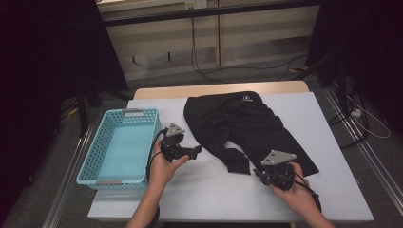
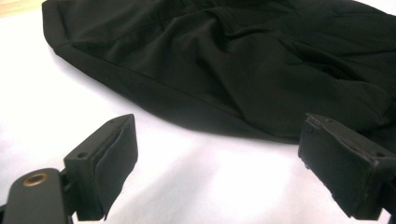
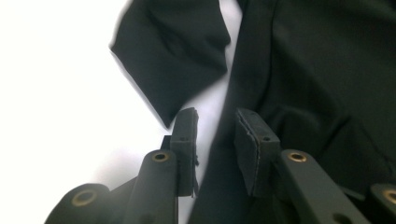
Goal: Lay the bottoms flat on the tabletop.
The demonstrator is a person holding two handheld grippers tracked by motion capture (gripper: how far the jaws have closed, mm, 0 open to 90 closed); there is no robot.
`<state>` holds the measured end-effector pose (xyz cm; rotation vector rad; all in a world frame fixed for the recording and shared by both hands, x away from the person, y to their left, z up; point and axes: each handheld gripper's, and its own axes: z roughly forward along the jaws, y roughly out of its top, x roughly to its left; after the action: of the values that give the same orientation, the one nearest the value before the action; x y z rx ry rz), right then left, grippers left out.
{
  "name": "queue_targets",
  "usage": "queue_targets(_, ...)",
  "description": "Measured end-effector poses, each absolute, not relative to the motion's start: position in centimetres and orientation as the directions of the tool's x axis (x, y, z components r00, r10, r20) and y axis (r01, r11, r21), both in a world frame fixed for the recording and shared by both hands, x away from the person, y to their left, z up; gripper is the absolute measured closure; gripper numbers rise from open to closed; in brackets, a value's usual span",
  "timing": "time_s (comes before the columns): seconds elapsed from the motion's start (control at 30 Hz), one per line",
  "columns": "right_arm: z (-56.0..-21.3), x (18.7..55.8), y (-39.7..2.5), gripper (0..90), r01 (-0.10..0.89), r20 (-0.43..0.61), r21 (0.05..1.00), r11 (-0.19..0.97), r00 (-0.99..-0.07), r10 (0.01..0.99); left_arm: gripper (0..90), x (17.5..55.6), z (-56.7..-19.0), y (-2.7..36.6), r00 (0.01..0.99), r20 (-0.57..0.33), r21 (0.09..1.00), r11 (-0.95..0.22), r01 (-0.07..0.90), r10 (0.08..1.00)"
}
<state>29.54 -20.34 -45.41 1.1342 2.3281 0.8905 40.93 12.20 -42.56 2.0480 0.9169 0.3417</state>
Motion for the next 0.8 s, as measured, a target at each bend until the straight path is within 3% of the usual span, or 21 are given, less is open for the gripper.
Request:
queue_targets(0.03, -45.4, 29.8, -20.6, 72.2, 0.576, -0.038, 0.696, 0.429, -0.567, 0.823, 12.2, 40.9, -42.5, 12.3, 0.698, -0.082, 0.789, -0.381, 0.481, 0.711)
queue_targets(0.17, -45.4, 29.7, -20.3, 87.6, 0.564, -0.046, 0.693, 0.449, -0.587, 0.808, 12.2, 40.9, -42.6, 12.3, 0.692, -0.086, 0.792, -0.372, 0.484, 0.717)
queue_targets(0.27, -45.3, 29.6, -20.2, 88.4, 0.570, -0.020, 0.692, 0.443, -0.599, 0.801, 12.1, 40.9, -42.6, 12.3, 0.693, -0.084, 0.792, -0.375, 0.482, 0.716)
queue_targets(0.3, -45.1, 29.4, -20.0, 88.6, 0.581, 0.034, 0.697, 0.420, -0.612, 0.790, 12.2, 40.9, -42.5, 12.4, 0.697, -0.083, 0.790, -0.379, 0.481, 0.713)
queue_targets(0.57, -44.8, 28.0, -18.3, 88.4, 0.564, 0.071, 0.691, 0.453, -0.676, 0.733, 12.2, 40.9, -42.6, 12.3, 0.692, -0.089, 0.791, -0.371, 0.486, 0.717)
queue_targets(0.7, -44.9, 27.8, -17.8, 84.6, 0.561, 0.111, 0.692, 0.455, -0.705, 0.701, 12.2, 40.9, -42.5, 12.5, 0.698, -0.084, 0.789, -0.380, 0.483, 0.712)
queue_targets(0.73, -44.7, 27.8, -17.8, 72.4, 0.555, 0.105, 0.702, 0.447, -0.701, 0.705, 12.2, 40.9, -42.6, 12.4, 0.692, -0.092, 0.791, -0.370, 0.488, 0.716)
queue_targets(0.8, -44.3, 28.1, -18.2, 67.0, 0.541, 0.072, 0.716, 0.441, -0.686, 0.724, 12.2, 40.9, -42.6, 12.5, 0.692, -0.088, 0.790, -0.373, 0.486, 0.717)
